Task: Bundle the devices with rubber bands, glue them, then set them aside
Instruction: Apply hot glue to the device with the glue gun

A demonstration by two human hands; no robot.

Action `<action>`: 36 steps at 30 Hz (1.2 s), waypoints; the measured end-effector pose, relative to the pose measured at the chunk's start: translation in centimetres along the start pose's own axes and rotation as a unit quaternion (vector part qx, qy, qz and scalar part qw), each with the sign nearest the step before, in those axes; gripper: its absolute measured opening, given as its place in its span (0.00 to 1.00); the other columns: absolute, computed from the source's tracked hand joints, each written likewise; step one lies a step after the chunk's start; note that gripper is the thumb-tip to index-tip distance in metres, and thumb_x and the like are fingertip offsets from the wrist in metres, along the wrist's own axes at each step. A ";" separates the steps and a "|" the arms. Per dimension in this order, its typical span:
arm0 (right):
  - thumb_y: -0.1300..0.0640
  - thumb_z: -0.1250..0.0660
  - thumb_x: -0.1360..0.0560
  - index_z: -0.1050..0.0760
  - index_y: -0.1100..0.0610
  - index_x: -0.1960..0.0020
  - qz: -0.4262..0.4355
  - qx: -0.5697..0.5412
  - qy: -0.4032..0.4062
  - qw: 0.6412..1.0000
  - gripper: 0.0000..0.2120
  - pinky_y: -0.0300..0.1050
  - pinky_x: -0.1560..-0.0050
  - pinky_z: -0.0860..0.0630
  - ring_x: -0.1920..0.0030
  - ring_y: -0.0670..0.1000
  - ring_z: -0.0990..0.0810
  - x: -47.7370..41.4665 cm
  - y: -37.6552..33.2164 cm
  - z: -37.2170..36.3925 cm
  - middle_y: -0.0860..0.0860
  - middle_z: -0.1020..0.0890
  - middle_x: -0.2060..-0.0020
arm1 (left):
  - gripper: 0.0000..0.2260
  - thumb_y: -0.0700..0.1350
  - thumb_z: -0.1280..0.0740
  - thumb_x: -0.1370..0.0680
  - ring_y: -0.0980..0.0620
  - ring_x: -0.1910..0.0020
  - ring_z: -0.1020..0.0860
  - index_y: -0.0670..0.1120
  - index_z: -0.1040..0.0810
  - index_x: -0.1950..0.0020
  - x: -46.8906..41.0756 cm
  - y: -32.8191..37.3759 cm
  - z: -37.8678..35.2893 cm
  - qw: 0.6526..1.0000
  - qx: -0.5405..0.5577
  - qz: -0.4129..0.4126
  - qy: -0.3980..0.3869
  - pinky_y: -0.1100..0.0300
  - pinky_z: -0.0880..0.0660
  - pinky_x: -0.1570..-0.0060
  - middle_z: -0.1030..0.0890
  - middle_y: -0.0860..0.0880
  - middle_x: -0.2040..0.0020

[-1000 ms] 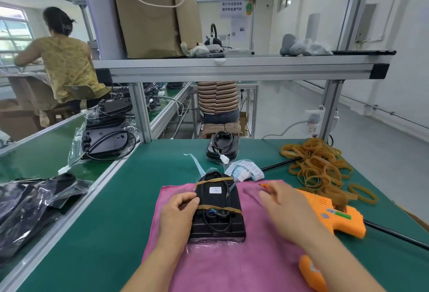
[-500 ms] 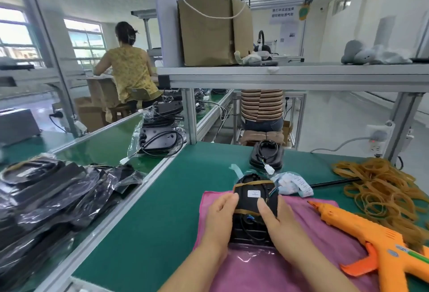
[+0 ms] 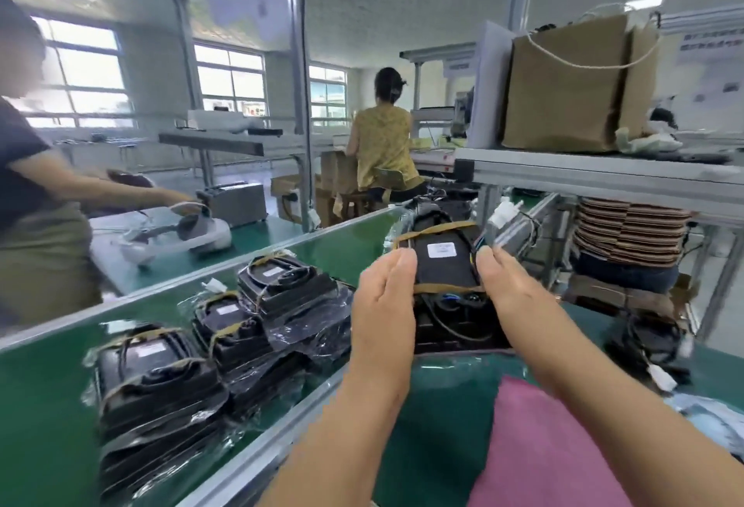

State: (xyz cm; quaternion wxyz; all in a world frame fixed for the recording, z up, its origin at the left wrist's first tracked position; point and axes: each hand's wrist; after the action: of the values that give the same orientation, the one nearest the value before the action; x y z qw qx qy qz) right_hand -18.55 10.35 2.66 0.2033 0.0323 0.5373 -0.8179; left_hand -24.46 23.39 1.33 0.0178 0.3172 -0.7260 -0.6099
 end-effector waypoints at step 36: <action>0.62 0.49 0.20 0.35 0.60 0.26 0.021 0.057 -0.324 0.944 0.23 0.45 0.49 0.29 0.39 0.58 0.27 -8.0 -8.9 -30.1 0.58 0.29 0.31 | 0.19 0.55 0.39 0.22 0.49 0.58 0.23 0.39 0.21 0.56 -6.3 -1.1 25.7 0.913 -0.120 -0.030 0.388 0.52 0.27 0.54 0.17 0.44 0.56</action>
State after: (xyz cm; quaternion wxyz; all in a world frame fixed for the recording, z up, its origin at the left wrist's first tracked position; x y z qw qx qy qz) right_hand -19.52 42.63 -0.17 0.3813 -0.2121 0.3936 -0.8091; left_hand -29.59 48.88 -3.94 0.3178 0.5459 -0.5736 -0.5215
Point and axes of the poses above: each hand's wrist, its own x-axis away from the middle knuckle, its own z-axis out of the back of the hand, y = z × x
